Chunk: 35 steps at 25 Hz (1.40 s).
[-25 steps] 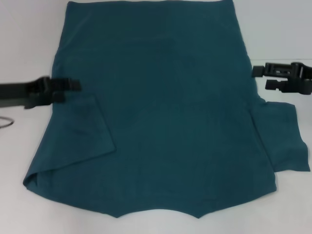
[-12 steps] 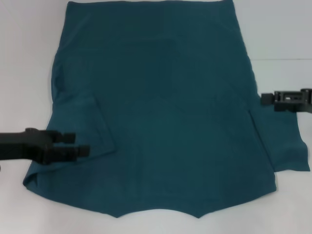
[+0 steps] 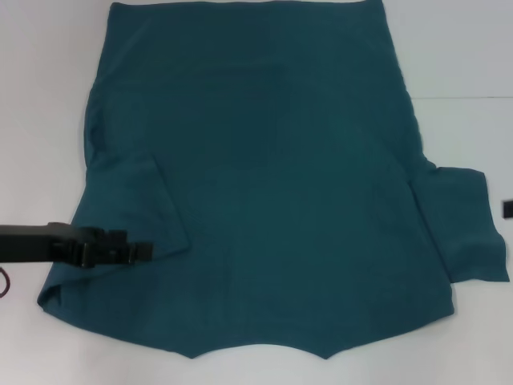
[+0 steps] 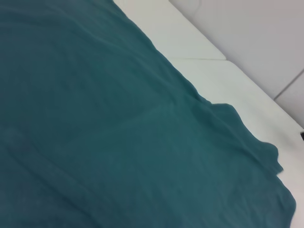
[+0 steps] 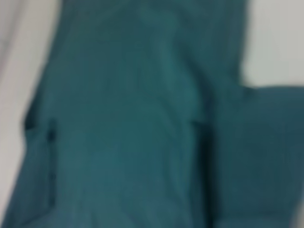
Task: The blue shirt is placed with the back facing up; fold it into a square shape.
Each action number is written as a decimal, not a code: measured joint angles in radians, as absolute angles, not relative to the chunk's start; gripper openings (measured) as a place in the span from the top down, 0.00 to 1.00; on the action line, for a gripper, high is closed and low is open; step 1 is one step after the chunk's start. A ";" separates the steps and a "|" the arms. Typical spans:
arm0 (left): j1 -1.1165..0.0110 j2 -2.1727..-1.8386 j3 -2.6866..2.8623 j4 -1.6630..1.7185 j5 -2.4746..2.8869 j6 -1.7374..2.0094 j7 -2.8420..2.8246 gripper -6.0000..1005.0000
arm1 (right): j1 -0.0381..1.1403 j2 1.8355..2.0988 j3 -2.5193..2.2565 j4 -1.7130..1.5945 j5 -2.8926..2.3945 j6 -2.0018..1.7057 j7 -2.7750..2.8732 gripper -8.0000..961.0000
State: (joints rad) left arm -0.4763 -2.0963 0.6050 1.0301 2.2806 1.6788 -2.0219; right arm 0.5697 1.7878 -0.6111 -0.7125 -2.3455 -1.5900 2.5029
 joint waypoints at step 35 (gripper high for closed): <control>-0.493 -2.106 0.606 0.980 2.281 1.573 -2.048 0.28 | 0.557 1.871 -0.581 -0.634 -2.394 -1.367 2.511 0.05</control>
